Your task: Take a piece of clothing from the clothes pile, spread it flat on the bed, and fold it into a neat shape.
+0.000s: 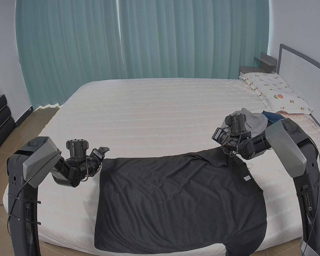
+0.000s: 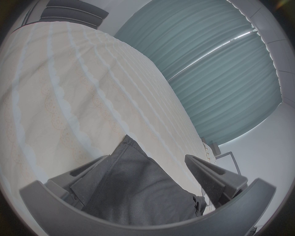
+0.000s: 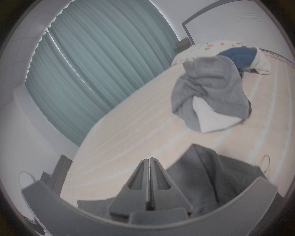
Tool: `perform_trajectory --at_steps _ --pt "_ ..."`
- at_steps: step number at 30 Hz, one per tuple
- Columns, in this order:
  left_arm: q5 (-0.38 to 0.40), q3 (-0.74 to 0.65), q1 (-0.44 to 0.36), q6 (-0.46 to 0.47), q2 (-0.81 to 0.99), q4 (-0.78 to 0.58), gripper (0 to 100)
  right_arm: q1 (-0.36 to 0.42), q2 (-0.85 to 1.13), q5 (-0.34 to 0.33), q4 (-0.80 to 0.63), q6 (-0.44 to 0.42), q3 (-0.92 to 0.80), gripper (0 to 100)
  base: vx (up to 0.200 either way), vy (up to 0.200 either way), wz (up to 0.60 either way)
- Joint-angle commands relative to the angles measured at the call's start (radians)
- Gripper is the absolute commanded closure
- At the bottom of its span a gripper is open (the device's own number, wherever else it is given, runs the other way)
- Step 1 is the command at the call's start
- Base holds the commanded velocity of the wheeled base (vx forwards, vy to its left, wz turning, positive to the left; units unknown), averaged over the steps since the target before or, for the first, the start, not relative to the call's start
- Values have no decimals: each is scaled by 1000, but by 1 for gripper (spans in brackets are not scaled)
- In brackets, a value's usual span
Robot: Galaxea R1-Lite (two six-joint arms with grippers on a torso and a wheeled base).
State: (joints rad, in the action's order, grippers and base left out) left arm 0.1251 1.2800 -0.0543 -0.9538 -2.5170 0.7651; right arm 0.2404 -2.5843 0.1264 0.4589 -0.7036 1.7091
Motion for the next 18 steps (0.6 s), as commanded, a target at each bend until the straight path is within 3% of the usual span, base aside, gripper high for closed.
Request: perform_trajectory --at_steps 1,7,8,12,13,18 --pt "-1 -1 -1 0 -2 0 0 -12 -45 2 -26 -4 127 100 0 0 0" --pt "-1 1 -1 1 -2 0 0 -32 3 -59 -59 -4 -36 100 0 0 0" --pt "-1 1 -1 1 -3 0 0 -36 7 -70 -54 -4 -54 0 0 0 0" --pt "-1 -1 -1 1 -3 0 0 -46 29 -105 -55 -7 -106 0 0 0 0" --pt "-1 -1 -1 1 -3 0 0 -50 39 -149 -60 -8 -143 0 0 0 0" --pt "-1 1 -1 9 -6 0 0 -52 24 -165 -52 -5 -174 0 0 0 0"
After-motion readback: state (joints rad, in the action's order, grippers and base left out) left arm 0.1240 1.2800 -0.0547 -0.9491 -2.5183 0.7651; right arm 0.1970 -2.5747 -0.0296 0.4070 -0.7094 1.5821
